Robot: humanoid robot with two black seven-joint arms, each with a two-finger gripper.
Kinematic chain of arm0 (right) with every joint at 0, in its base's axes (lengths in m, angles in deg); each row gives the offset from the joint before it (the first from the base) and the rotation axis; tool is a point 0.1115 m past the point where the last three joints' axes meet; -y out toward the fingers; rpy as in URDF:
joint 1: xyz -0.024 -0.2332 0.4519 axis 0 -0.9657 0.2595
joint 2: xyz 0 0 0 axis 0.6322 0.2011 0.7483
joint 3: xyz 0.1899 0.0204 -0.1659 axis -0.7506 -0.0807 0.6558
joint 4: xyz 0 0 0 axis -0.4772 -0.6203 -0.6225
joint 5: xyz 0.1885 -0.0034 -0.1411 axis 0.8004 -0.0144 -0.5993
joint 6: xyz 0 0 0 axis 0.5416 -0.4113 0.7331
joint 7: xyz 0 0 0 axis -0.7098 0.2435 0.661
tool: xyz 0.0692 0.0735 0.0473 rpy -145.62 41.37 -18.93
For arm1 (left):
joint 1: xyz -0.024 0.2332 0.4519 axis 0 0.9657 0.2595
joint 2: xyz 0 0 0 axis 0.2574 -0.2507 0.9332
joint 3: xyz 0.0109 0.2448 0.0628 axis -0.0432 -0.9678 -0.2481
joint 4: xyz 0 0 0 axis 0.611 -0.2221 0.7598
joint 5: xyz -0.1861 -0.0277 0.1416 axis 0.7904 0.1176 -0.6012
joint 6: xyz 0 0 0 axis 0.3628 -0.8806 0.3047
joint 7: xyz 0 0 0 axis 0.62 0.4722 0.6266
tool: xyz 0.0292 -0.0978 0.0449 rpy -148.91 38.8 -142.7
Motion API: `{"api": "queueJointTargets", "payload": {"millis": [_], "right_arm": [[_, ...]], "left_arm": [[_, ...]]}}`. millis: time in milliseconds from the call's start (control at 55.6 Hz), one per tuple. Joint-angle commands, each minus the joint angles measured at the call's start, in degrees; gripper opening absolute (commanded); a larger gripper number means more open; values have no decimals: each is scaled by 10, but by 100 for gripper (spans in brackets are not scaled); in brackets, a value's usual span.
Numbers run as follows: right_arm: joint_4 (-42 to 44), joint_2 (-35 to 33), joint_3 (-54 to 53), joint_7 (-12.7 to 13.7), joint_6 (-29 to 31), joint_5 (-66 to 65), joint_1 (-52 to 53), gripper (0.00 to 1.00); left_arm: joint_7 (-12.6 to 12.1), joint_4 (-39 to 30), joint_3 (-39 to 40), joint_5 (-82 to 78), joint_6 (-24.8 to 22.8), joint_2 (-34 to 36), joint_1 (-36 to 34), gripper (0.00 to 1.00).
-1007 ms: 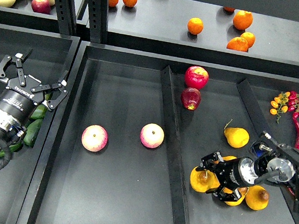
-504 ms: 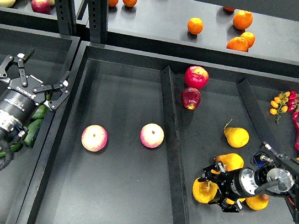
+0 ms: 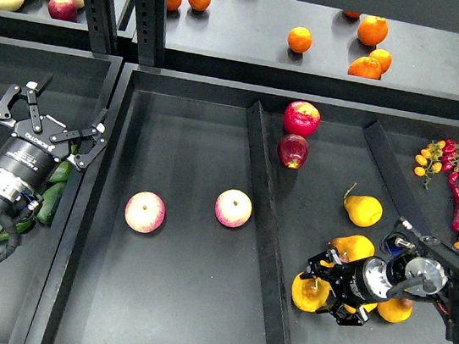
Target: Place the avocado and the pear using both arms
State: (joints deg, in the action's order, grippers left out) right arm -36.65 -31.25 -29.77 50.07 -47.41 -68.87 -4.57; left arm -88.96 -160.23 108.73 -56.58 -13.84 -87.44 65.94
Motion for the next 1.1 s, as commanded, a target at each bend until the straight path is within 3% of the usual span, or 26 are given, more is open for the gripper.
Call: {"api": "queueJointTargets", "payload": {"millis": [0, 198, 396, 558, 702, 827, 1079], "right_arm": [[0, 0, 0, 0, 0, 0, -2, 77], [0, 1, -1, 0, 0, -1, -2, 84], [1, 2, -8, 0, 0, -9, 0, 99], [-2, -4, -12, 0, 0, 0, 9, 100], [-5, -21, -30, 0, 0, 2, 18, 100], [2, -55, -87, 0, 0, 2, 14, 100], [3, -53, -241, 0, 0, 35, -13, 100]], "left_arm": [[0, 1, 0, 0, 0, 0, 0, 100], [0, 1, 0, 0, 0, 0, 0, 100], [-1, -2, 0, 0, 0, 0, 0, 100], [1, -4, -2, 0, -3, 0, -1, 100], [2, -4, -7, 0, -44, 0, 0, 100], [1, -2, -10, -1, -44, 0, 3, 100], [-10, -4, -22, 0, -44, 0, 7, 100]]}}
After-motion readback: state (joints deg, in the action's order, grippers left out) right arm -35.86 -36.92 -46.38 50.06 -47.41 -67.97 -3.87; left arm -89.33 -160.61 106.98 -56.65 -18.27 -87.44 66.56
